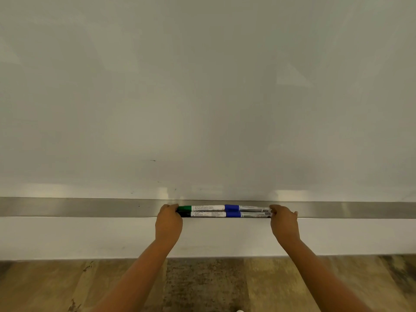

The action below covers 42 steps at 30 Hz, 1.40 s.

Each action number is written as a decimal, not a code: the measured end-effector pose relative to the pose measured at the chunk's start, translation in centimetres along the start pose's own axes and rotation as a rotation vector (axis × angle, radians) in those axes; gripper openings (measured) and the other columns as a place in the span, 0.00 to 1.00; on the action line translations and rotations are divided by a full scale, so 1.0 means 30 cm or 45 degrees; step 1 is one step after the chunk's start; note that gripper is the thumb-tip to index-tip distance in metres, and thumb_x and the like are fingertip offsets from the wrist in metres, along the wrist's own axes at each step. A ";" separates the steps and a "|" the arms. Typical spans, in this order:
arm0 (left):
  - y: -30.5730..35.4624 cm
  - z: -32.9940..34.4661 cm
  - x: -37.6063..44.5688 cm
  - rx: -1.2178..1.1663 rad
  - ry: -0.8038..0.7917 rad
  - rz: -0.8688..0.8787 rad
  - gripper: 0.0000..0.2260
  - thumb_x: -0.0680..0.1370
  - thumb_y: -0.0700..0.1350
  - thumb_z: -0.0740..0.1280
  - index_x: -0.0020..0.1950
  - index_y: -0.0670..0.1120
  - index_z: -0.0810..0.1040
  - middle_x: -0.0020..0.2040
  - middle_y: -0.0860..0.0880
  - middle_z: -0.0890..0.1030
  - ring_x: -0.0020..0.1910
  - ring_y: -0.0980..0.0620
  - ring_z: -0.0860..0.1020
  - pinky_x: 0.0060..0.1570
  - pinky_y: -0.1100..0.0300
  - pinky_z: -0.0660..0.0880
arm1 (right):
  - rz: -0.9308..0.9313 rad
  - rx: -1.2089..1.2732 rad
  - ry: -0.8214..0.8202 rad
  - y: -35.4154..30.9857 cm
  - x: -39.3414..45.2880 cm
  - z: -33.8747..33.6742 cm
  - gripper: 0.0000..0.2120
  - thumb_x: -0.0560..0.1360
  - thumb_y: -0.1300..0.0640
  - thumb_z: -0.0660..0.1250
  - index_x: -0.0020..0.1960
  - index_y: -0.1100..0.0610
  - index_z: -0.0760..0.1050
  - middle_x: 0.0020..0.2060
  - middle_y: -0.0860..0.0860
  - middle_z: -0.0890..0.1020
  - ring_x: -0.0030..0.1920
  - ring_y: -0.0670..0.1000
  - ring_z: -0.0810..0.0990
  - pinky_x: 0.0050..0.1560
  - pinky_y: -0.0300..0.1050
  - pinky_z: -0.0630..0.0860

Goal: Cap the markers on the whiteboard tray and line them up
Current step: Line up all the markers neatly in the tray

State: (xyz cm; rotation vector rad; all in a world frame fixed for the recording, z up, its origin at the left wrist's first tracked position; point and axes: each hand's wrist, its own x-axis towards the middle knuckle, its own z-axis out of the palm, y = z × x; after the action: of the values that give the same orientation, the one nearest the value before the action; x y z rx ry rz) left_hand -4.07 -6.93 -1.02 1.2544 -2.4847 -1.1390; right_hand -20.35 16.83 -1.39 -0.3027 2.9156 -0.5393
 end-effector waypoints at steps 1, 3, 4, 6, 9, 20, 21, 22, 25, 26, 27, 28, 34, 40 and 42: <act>-0.004 -0.001 0.003 -0.002 -0.012 0.005 0.17 0.77 0.32 0.53 0.64 0.38 0.71 0.60 0.35 0.74 0.57 0.38 0.74 0.57 0.51 0.72 | 0.011 0.060 0.008 0.002 -0.001 0.003 0.18 0.75 0.71 0.55 0.61 0.62 0.73 0.51 0.62 0.82 0.51 0.61 0.80 0.74 0.57 0.51; -0.015 0.002 0.004 -0.002 -0.035 0.028 0.17 0.78 0.33 0.53 0.65 0.37 0.70 0.60 0.34 0.73 0.56 0.38 0.74 0.58 0.51 0.71 | 0.053 0.273 0.029 0.005 -0.014 0.004 0.17 0.76 0.70 0.55 0.64 0.62 0.71 0.54 0.62 0.81 0.53 0.61 0.79 0.68 0.55 0.65; -0.021 0.005 0.001 0.007 -0.040 0.051 0.16 0.78 0.33 0.53 0.65 0.36 0.69 0.60 0.34 0.72 0.56 0.38 0.74 0.58 0.51 0.71 | 0.063 0.367 0.047 0.006 -0.024 0.006 0.18 0.77 0.68 0.55 0.65 0.62 0.69 0.55 0.61 0.80 0.54 0.60 0.78 0.63 0.54 0.71; -0.035 0.011 -0.015 0.004 -0.032 0.109 0.17 0.78 0.34 0.53 0.67 0.35 0.66 0.61 0.34 0.71 0.56 0.39 0.73 0.59 0.52 0.70 | 0.041 0.433 0.096 0.012 -0.049 0.017 0.19 0.78 0.66 0.56 0.68 0.60 0.65 0.57 0.61 0.79 0.54 0.59 0.78 0.57 0.53 0.74; -0.067 0.015 -0.052 -0.066 0.014 0.170 0.20 0.79 0.36 0.55 0.71 0.37 0.59 0.65 0.37 0.69 0.60 0.41 0.71 0.61 0.52 0.69 | -0.015 0.442 0.142 0.026 -0.083 0.042 0.21 0.78 0.66 0.56 0.70 0.59 0.61 0.62 0.61 0.75 0.59 0.59 0.76 0.61 0.54 0.73; -0.155 -0.002 -0.077 0.335 -0.036 0.341 0.23 0.79 0.46 0.55 0.73 0.45 0.54 0.73 0.45 0.63 0.71 0.47 0.62 0.63 0.52 0.70 | -0.061 0.211 0.041 0.030 -0.146 0.059 0.37 0.74 0.73 0.55 0.74 0.51 0.43 0.71 0.56 0.64 0.58 0.58 0.77 0.58 0.53 0.77; -0.151 -0.002 -0.076 0.353 -0.053 0.320 0.24 0.79 0.47 0.55 0.74 0.45 0.53 0.73 0.45 0.62 0.71 0.47 0.61 0.63 0.51 0.70 | -0.049 0.205 0.042 0.028 -0.146 0.053 0.37 0.74 0.73 0.55 0.74 0.51 0.42 0.71 0.57 0.65 0.57 0.57 0.77 0.57 0.53 0.78; -0.145 -0.002 -0.075 0.360 -0.070 0.293 0.24 0.80 0.48 0.54 0.74 0.45 0.52 0.73 0.45 0.62 0.72 0.47 0.60 0.64 0.51 0.70 | -0.046 0.192 0.041 0.027 -0.144 0.048 0.37 0.74 0.72 0.55 0.74 0.51 0.42 0.70 0.58 0.66 0.56 0.57 0.77 0.56 0.52 0.78; -0.121 0.001 -0.069 0.321 -0.108 0.200 0.24 0.80 0.49 0.53 0.74 0.46 0.52 0.73 0.45 0.62 0.73 0.46 0.58 0.66 0.49 0.67 | -0.066 0.117 0.013 0.034 -0.134 0.033 0.36 0.75 0.70 0.55 0.74 0.51 0.41 0.66 0.58 0.70 0.57 0.56 0.77 0.58 0.50 0.76; -0.113 0.003 -0.068 0.294 -0.117 0.166 0.24 0.80 0.49 0.53 0.74 0.46 0.52 0.73 0.44 0.62 0.73 0.46 0.58 0.66 0.48 0.67 | -0.055 0.118 -0.001 0.034 -0.130 0.028 0.35 0.75 0.70 0.55 0.74 0.51 0.42 0.65 0.58 0.71 0.56 0.56 0.77 0.57 0.50 0.76; -0.100 0.003 -0.066 0.265 -0.113 0.140 0.23 0.80 0.49 0.53 0.74 0.45 0.53 0.73 0.44 0.63 0.73 0.46 0.58 0.66 0.48 0.67 | -0.037 0.140 -0.010 0.029 -0.122 0.020 0.34 0.75 0.70 0.55 0.74 0.51 0.43 0.64 0.58 0.72 0.54 0.56 0.77 0.56 0.50 0.76; -0.092 0.003 -0.062 0.232 -0.102 0.120 0.23 0.80 0.49 0.53 0.73 0.45 0.55 0.72 0.44 0.64 0.72 0.45 0.59 0.66 0.47 0.67 | -0.015 0.163 -0.017 0.020 -0.110 0.013 0.34 0.75 0.70 0.55 0.74 0.52 0.45 0.62 0.58 0.73 0.53 0.56 0.78 0.56 0.50 0.77; -0.049 -0.012 -0.050 0.171 -0.060 -0.017 0.20 0.80 0.49 0.55 0.69 0.42 0.64 0.64 0.40 0.71 0.64 0.42 0.68 0.60 0.45 0.70 | 0.018 0.099 -0.064 -0.017 -0.042 -0.036 0.14 0.73 0.71 0.57 0.57 0.63 0.71 0.54 0.61 0.73 0.46 0.57 0.75 0.50 0.49 0.75; 0.031 -0.004 -0.025 0.261 -0.084 -0.232 0.18 0.79 0.53 0.51 0.56 0.43 0.74 0.56 0.39 0.75 0.58 0.40 0.71 0.57 0.43 0.68 | 0.018 0.095 -0.147 -0.016 0.000 -0.060 0.11 0.73 0.71 0.57 0.49 0.64 0.76 0.49 0.62 0.78 0.46 0.60 0.79 0.45 0.46 0.75; 0.047 0.013 -0.021 0.213 -0.076 -0.258 0.18 0.79 0.53 0.52 0.56 0.44 0.75 0.56 0.39 0.75 0.59 0.40 0.71 0.58 0.44 0.67 | 0.024 0.118 -0.166 -0.008 0.010 -0.060 0.12 0.73 0.71 0.56 0.47 0.63 0.77 0.47 0.62 0.80 0.46 0.60 0.80 0.41 0.44 0.73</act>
State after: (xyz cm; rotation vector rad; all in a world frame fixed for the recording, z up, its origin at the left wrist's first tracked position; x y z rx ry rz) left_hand -4.72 -5.72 -0.19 1.5703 -2.5905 -1.0417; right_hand -20.94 17.15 0.32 -0.2862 2.7561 -0.6248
